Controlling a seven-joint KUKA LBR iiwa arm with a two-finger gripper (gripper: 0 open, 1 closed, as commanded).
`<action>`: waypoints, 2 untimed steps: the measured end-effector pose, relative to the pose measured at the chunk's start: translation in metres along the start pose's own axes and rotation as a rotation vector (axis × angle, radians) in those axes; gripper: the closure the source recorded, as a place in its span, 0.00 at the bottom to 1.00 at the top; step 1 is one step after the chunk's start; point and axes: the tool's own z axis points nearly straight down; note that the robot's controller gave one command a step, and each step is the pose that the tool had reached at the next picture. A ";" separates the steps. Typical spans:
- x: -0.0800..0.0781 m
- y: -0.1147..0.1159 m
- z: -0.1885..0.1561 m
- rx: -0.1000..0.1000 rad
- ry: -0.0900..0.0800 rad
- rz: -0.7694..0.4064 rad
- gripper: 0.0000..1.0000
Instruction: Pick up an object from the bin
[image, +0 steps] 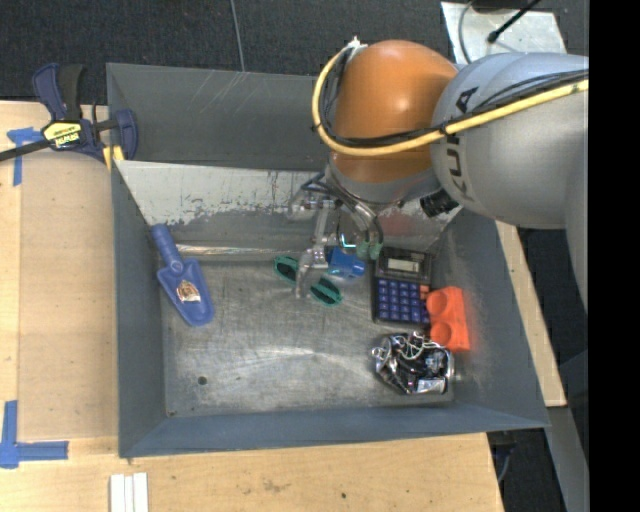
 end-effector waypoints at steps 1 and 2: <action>-0.002 0.000 -0.005 -0.001 -0.009 0.002 0.00; -0.007 -0.026 0.071 -0.001 -0.012 0.087 0.00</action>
Offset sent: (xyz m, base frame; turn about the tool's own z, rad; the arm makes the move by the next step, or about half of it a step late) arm 0.0082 -0.0449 -0.1296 0.1505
